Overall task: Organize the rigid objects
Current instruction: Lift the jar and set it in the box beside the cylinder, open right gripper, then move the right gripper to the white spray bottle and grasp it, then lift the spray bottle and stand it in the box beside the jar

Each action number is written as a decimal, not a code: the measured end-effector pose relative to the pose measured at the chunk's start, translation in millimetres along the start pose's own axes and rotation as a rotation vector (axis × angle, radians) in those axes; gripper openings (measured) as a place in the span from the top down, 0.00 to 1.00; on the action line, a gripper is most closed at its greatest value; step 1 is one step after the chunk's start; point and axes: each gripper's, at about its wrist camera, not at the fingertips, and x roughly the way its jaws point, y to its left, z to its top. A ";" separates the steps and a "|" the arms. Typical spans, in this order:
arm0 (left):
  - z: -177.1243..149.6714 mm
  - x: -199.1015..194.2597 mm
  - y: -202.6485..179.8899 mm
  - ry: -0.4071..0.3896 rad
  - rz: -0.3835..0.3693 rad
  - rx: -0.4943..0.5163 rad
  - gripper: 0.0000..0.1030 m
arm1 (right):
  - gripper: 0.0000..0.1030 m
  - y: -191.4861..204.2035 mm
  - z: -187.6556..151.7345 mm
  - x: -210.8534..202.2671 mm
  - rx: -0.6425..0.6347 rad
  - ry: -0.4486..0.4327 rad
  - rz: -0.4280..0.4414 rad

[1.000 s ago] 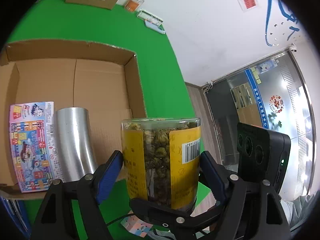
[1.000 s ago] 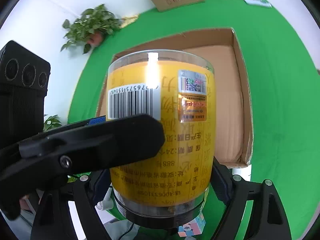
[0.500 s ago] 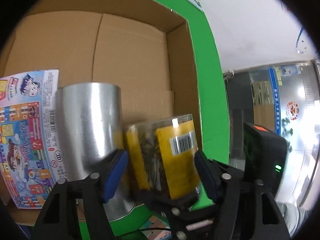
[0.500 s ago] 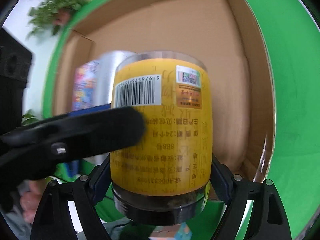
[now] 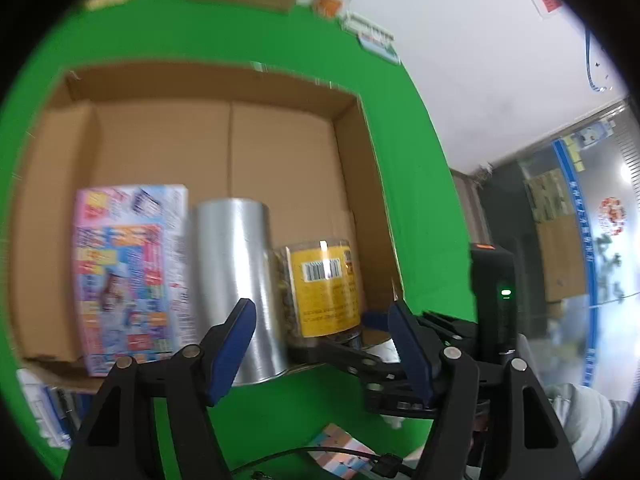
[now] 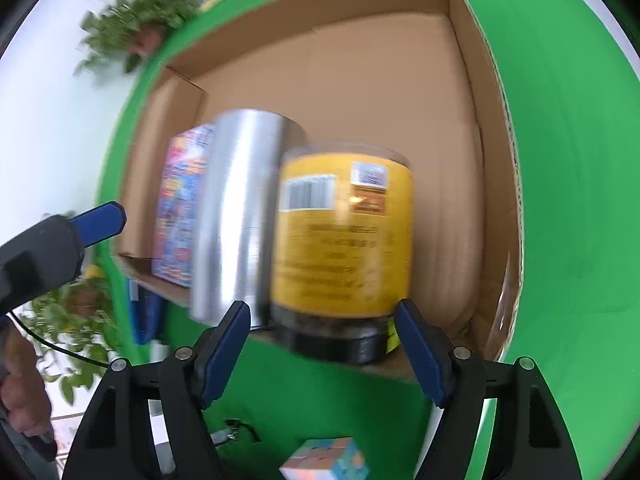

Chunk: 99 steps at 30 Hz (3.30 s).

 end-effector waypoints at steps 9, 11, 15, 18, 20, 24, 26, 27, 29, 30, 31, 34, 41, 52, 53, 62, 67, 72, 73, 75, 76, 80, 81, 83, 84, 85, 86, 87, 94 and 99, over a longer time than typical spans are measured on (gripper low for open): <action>-29.0 -63.2 -58.1 -0.290 0.413 0.155 0.22 | 0.10 4.7 -61.8 -104.5 0.001 -0.216 -0.204; -37.1 -62.8 -67.3 -0.275 0.457 0.170 0.22 | 0.10 -1.5 -82.7 -125.9 0.024 -0.239 -0.252; -56.4 -69.0 -77.3 -0.281 0.508 0.140 0.60 | 0.47 -2.8 -111.5 -151.3 -0.025 -0.262 -0.225; -71.8 -69.4 -84.4 -0.258 0.434 0.132 0.95 | 0.67 5.0 -134.5 -167.5 -0.089 -0.296 -0.263; -82.1 -75.6 -91.6 -0.289 0.391 0.130 0.95 | 0.50 2.6 -148.5 -178.8 -0.080 -0.306 -0.226; -96.2 -78.8 -101.7 -0.296 0.367 0.116 0.08 | 0.04 0.0 -171.1 -192.5 -0.053 -0.361 -0.204; -106.3 -83.1 -102.3 -0.348 0.376 0.103 0.08 | 0.04 0.0 -178.6 -193.0 -0.066 -0.343 -0.208; -108.0 -82.2 -101.5 -0.336 0.369 0.099 0.08 | 0.04 0.0 -180.7 -191.9 -0.067 -0.340 -0.212; -110.2 -79.7 -99.2 -0.300 0.353 0.078 0.08 | 0.04 0.3 -186.6 -193.1 -0.065 -0.347 -0.221; -111.6 -78.9 -98.1 -0.293 0.334 0.070 0.07 | 0.04 0.8 -188.0 -192.4 -0.064 -0.348 -0.228; -112.3 -78.1 -97.7 -0.289 0.319 0.071 0.08 | 0.04 1.4 -191.0 -191.6 -0.063 -0.344 -0.237; -115.3 -74.9 -97.3 -0.272 0.298 0.101 0.08 | 0.04 4.4 -194.2 -185.6 -0.066 -0.328 -0.246; -132.8 -65.3 -61.0 -0.120 0.162 0.088 0.08 | 0.04 10.6 -206.8 -156.1 -0.048 -0.255 -0.135; -184.7 -32.6 34.0 0.120 -0.048 -0.109 0.08 | 0.09 19.8 -248.4 -60.2 -0.019 -0.036 -0.174; -186.9 -31.1 38.1 0.122 -0.051 -0.114 0.08 | 0.09 15.2 -246.1 -61.0 0.009 -0.049 -0.188; -187.7 -22.2 50.0 0.134 -0.031 -0.130 0.08 | 0.10 -65.4 -192.0 -62.7 0.159 -0.104 -0.415; -174.3 -17.4 43.5 0.136 -0.005 -0.106 0.08 | 0.38 -88.3 -180.1 -27.1 0.153 -0.041 -0.365; -154.4 -1.2 19.5 0.146 0.000 -0.059 0.08 | 0.57 -74.6 -195.7 -17.1 0.031 -0.061 -0.356; -150.9 4.5 12.1 0.154 -0.001 -0.047 0.08 | 0.57 -73.6 -202.1 -17.6 0.024 -0.062 -0.351; -142.5 21.7 -6.7 0.182 -0.014 -0.014 0.08 | 0.57 -74.0 -220.5 -20.4 0.029 -0.061 -0.326; -139.3 29.8 -15.2 0.195 -0.026 -0.002 0.08 | 0.57 -74.4 -231.5 -21.9 0.033 -0.059 -0.320; -125.0 75.3 -55.3 0.268 -0.082 0.042 0.09 | 0.48 -78.1 -272.9 -30.0 0.095 -0.078 -0.200; -121.0 88.9 -65.1 0.287 -0.097 0.045 0.09 | 0.33 -77.3 -278.8 -32.0 0.103 -0.082 -0.161; -114.0 115.8 -82.2 0.330 -0.102 0.060 0.09 | 0.29 -73.0 -289.4 -37.2 0.095 -0.105 -0.099; -111.9 126.0 -88.1 0.350 -0.098 0.070 0.10 | 0.29 -72.3 -290.7 -37.1 0.080 -0.101 -0.091; -109.4 136.1 -92.8 0.372 -0.092 0.081 0.12 | 0.29 -71.8 -291.4 -36.5 0.072 -0.094 -0.086; -108.0 150.4 -96.6 0.411 -0.082 0.085 0.17 | 0.29 -72.4 -290.4 -35.6 0.063 -0.087 -0.076; -108.0 159.9 -97.2 0.438 -0.076 0.074 0.23 | 0.34 -73.7 -288.5 -35.0 0.058 -0.083 -0.068; -116.4 195.2 -89.0 0.522 -0.015 0.004 0.48 | 0.58 -93.9 -271.0 -18.0 0.046 -0.050 -0.039; -112.5 191.8 -82.5 0.520 0.009 -0.027 0.60 | 0.59 -97.1 -259.4 -13.8 0.035 -0.040 -0.032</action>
